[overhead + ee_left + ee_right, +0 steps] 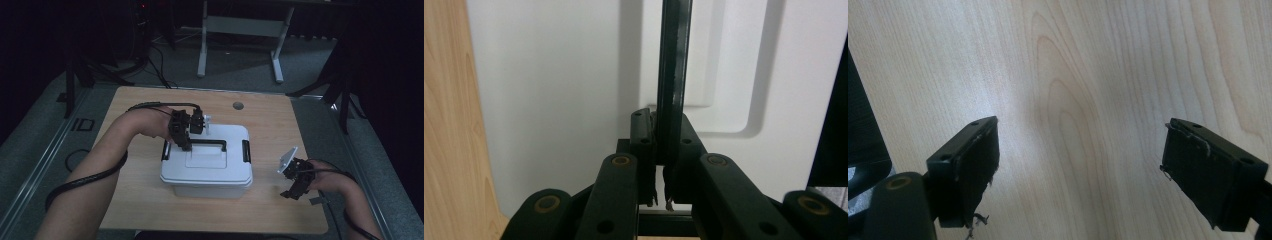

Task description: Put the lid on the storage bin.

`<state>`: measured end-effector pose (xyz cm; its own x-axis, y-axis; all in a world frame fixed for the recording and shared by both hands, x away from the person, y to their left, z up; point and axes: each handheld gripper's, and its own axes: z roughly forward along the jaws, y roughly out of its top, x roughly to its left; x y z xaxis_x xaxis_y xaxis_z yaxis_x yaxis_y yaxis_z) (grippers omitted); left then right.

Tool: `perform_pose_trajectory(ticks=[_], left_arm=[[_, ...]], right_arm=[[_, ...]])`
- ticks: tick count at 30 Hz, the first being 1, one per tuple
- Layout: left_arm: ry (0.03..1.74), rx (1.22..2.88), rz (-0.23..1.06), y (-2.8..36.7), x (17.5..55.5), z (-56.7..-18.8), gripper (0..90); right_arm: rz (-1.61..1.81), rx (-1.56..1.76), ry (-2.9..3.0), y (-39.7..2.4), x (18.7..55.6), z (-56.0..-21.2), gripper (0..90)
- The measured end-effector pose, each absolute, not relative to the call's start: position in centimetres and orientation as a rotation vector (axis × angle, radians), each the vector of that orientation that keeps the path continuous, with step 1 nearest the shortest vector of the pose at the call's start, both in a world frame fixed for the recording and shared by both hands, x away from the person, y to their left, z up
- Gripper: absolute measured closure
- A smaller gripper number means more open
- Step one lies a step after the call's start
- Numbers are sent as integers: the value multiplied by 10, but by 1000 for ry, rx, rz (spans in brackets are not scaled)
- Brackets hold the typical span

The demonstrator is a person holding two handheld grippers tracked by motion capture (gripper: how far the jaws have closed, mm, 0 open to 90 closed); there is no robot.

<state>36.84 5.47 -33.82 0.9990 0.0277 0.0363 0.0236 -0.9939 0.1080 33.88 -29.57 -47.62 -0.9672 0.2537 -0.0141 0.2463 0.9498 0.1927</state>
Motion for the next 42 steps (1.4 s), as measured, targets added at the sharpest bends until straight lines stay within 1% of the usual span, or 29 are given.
perform_pose_trajectory(ticks=[11,17,25,33,42], left_arm=[[40,3056,44,43,379,-356,834],[37,3064,27,36,381,-359,833],[78,3069,26,38,384,-362,833],[75,3067,5,38,385,-370,832],[122,3043,-21,41,387,-371,831]], right_arm=[[292,367,3071,-291,340,-480,149],[281,366,3077,-289,340,-482,149],[280,361,3088,-286,340,-485,149],[298,369,3085,-285,341,-483,149],[300,361,3084,-284,340,-483,149]])
